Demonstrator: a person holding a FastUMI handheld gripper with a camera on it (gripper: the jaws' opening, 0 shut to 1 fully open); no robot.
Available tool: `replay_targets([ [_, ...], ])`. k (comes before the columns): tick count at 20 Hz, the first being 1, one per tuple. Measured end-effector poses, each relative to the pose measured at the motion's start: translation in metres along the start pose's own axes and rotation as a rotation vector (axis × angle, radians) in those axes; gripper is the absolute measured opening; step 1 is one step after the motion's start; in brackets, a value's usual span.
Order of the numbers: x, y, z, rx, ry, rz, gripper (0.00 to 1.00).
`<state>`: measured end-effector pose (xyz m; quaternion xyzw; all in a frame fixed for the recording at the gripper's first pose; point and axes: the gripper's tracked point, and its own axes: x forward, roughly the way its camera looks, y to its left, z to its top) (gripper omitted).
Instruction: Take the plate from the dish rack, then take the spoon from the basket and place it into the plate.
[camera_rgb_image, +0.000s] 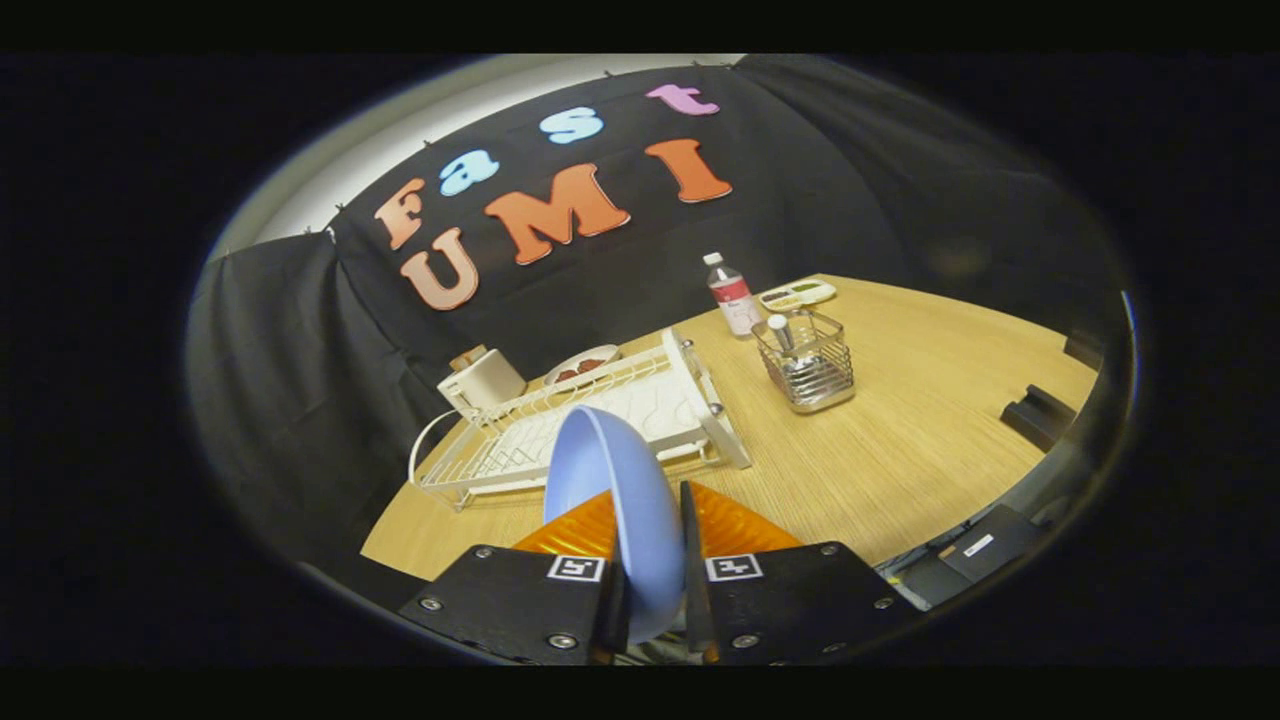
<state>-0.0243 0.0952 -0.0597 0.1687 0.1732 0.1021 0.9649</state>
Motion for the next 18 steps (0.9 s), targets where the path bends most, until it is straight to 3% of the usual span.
replay_targets([
  [13, 0.024, -0.018, -0.043, 0.274, 0.121, 0.005, 0.25],
  [18, 0.033, -0.029, -0.054, 0.265, 0.157, -0.05, 0.29],
])
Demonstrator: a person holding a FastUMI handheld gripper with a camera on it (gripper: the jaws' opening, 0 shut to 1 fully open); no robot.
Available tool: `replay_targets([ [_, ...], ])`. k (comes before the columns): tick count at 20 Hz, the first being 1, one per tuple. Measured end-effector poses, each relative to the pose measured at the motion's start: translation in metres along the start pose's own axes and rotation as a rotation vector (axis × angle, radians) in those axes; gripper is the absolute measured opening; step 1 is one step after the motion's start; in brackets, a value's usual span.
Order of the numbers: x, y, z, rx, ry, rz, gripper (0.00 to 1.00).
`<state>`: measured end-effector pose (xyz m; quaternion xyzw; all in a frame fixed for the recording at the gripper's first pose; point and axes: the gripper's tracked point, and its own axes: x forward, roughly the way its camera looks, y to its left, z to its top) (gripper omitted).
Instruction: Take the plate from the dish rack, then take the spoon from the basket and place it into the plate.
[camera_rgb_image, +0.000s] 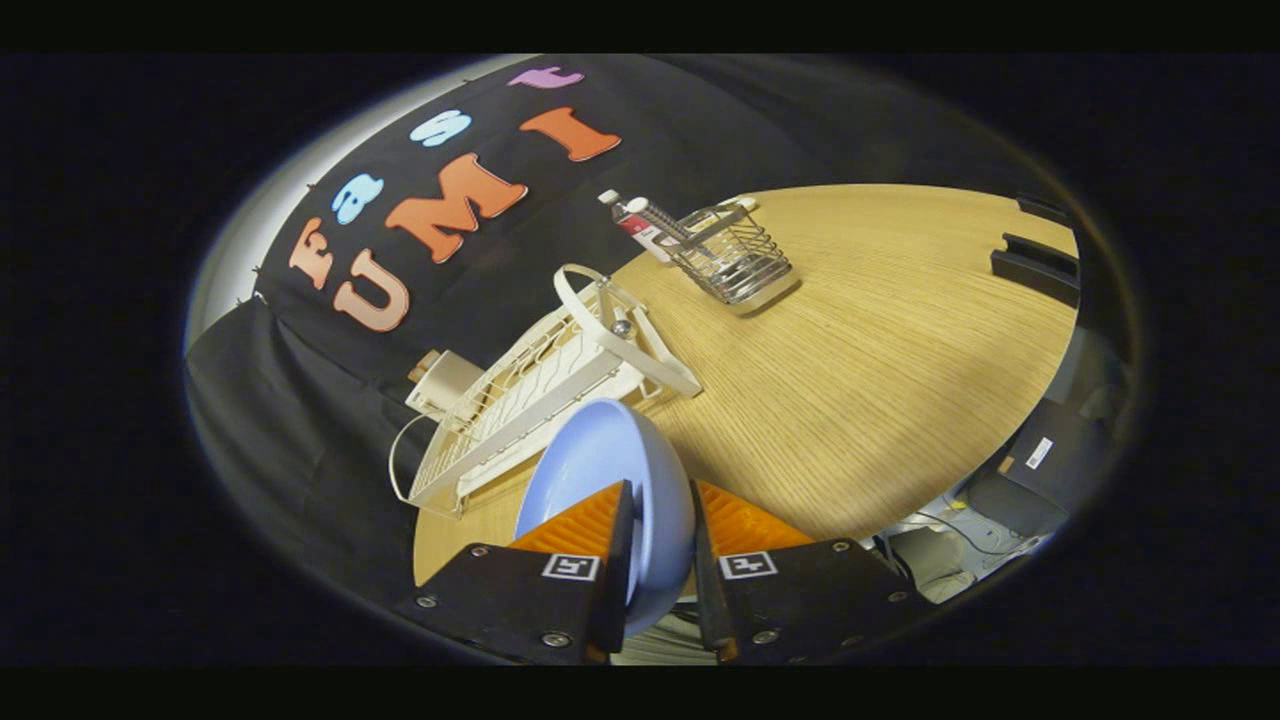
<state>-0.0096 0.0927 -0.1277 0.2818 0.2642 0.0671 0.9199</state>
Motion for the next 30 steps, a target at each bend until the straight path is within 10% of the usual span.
replay_targets([
  [13, -0.032, -0.017, 0.108, -0.41, -0.314, -0.252, 0.98],
  [22, -0.048, 0.014, 0.179, -0.68, -0.587, -0.327, 0.96],
  [30, -0.014, 0.013, 0.192, -0.692, -0.577, -0.311, 0.62],
])
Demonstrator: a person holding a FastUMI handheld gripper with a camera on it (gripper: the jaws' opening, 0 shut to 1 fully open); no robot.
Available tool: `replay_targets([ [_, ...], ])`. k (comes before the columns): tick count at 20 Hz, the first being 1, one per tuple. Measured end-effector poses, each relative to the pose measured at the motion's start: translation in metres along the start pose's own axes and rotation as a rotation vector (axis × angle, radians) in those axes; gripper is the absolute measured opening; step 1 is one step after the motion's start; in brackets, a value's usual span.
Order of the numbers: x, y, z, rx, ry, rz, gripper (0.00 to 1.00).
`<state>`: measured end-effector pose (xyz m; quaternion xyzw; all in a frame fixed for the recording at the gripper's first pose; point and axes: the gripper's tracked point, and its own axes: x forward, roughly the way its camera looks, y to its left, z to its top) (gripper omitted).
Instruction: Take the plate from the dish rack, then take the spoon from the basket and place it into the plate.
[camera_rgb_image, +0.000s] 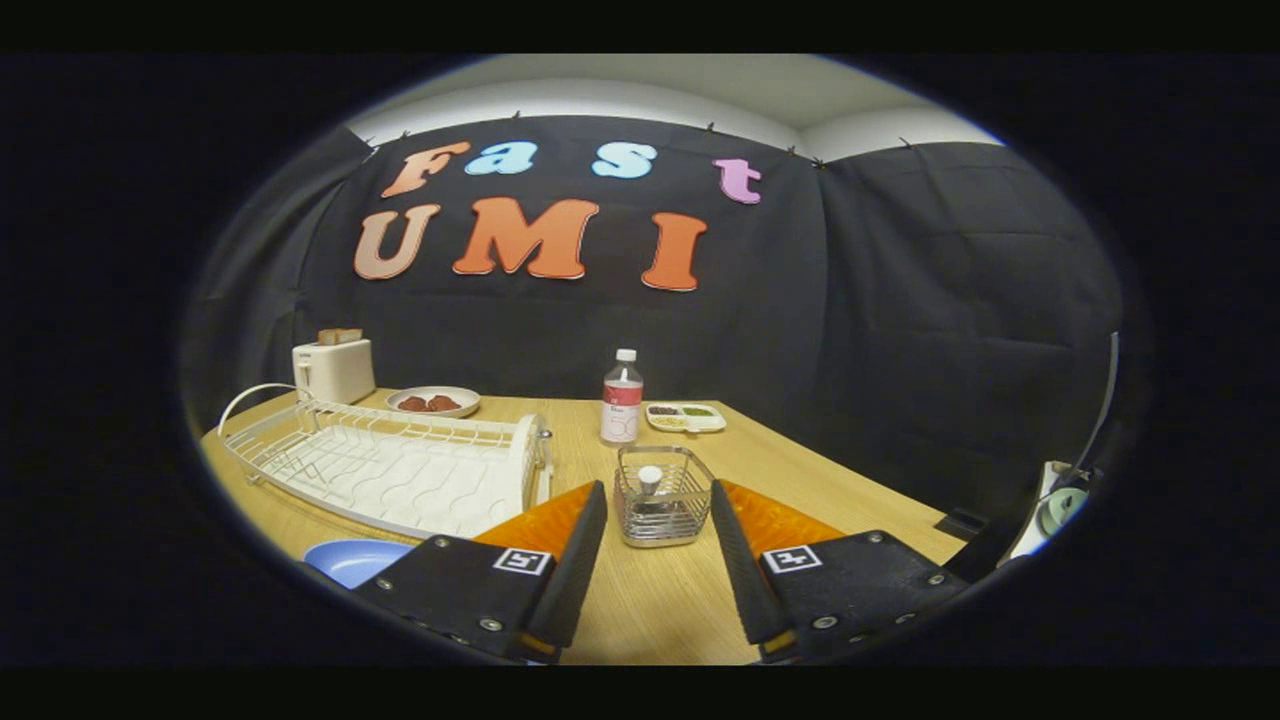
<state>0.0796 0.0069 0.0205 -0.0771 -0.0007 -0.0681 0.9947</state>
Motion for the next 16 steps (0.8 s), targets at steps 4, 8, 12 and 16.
replay_targets([
  [4, 0.018, 0.003, -0.001, -0.019, -0.002, -0.001, 0.51],
  [8, 0.034, 0.003, -0.012, -0.056, 0.025, -0.012, 0.36],
  [12, 0.04, 0.007, -0.018, -0.047, 0.03, 0.003, 0.16],
  [16, 0.04, 0.008, -0.015, -0.044, 0.019, -0.005, 0.06],
])
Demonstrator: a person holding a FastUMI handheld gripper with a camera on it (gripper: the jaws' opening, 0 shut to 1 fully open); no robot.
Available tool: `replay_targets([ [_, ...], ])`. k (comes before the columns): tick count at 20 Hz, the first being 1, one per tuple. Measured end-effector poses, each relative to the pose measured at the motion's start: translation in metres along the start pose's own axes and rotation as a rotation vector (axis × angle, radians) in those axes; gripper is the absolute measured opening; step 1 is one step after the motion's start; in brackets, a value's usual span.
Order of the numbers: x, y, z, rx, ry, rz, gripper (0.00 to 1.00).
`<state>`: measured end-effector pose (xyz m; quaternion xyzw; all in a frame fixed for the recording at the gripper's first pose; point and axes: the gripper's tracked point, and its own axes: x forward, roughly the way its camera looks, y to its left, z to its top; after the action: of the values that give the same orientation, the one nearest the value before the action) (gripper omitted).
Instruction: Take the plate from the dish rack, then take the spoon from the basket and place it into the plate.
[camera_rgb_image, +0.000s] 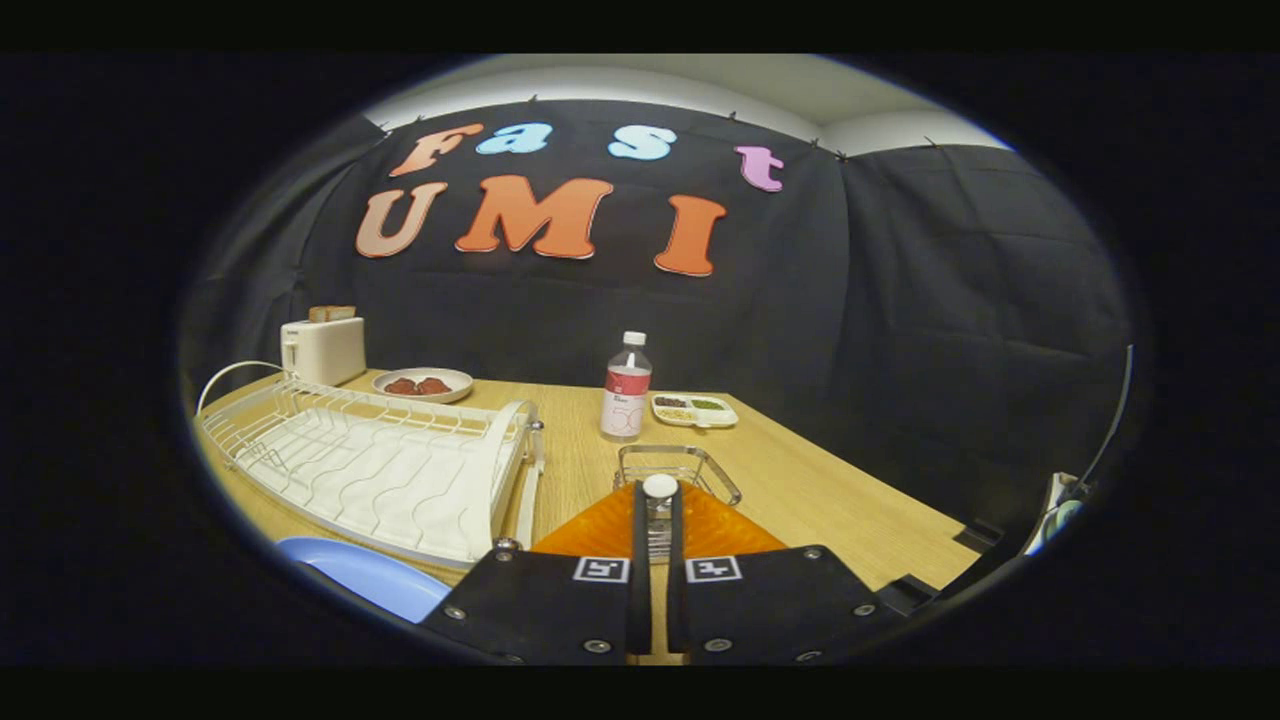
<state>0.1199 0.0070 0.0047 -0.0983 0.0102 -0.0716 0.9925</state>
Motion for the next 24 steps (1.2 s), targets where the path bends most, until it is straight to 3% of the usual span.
replay_targets([
  [16, -0.058, -0.006, 0.06, 0.007, -0.131, 0.01, 0.05],
  [24, -0.125, 0.028, 0.09, -0.022, -0.207, 0.107, 0.05],
])
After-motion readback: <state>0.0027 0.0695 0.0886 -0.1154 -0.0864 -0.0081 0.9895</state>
